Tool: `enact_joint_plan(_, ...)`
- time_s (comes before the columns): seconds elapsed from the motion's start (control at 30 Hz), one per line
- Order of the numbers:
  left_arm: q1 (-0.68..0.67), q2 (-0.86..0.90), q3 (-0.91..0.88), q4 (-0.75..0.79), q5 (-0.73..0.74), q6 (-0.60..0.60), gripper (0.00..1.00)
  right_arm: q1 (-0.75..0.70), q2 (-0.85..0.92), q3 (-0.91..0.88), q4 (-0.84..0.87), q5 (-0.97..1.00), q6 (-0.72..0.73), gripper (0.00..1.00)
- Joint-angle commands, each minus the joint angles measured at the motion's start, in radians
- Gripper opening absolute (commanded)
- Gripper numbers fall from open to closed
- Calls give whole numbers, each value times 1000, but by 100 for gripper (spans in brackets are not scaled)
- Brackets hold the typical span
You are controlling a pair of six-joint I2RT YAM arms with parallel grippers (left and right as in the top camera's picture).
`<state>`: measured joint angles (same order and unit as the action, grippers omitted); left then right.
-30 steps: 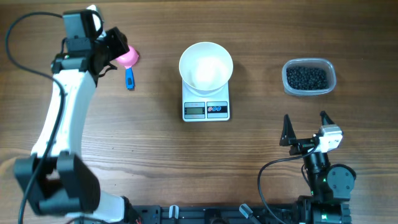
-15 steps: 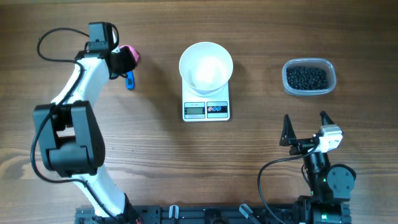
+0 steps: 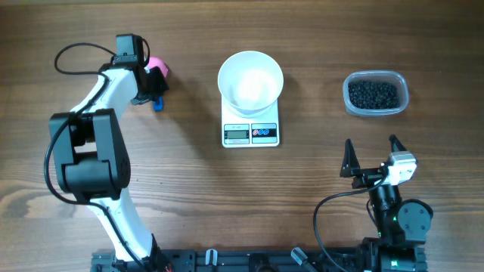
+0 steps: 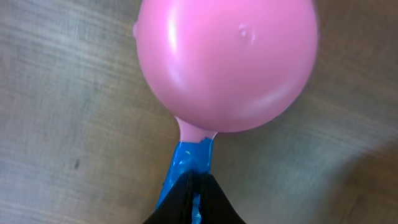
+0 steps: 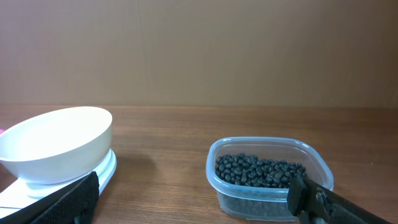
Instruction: Scoop item into bowl and weigh 150g on scale
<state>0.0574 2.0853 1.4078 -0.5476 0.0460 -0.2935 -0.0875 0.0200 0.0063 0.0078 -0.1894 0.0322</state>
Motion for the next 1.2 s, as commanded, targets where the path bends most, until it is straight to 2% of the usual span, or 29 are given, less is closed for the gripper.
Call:
enact_joint_plan(0.0, -9, 32, -18, -133, -9, -3, 10, 2, -9, -1, 5, 10, -4, 99)
enact_joint_plan(0.3, -51, 27, -13, -362, 86, -5, 9, 2, -9, -1, 5, 10, -4, 100)
enact_joint_plan(0.5, -53, -24, 106, -440, 92, -5, 9, 2, -9, -1, 5, 10, -4, 100)
enact_joint_plan(0.57, -53, -40, 145, -433, 91, -5, 17, 2, -9, -1, 6, 10, -4, 100)
enact_joint_plan(0.6, -53, -45, 165, -425, 91, -2, 35, 2, -9, -1, 6, 10, -4, 100)
enact_joint_plan(0.67, -53, -45, 181, -401, 89, 3, 61, 2, -9, -1, 6, 10, -4, 100)
enact_joint_plan(0.7, -53, -45, 181, -389, 82, 7, 68, 2, -9, -1, 5, 10, -4, 100)
enact_joint_plan(0.8, -53, -44, 181, -354, 44, 137, 91, 2, -9, -1, 5, 10, -4, 100)
enact_joint_plan(0.9, -53, -39, 169, -289, -23, 206, 100, 2, -9, -1, 5, 10, -4, 100)
enact_joint_plan(1.17, -78, -6, 107, -257, -3, 204, 100, 2, -9, -1, 5, 10, -4, 100)
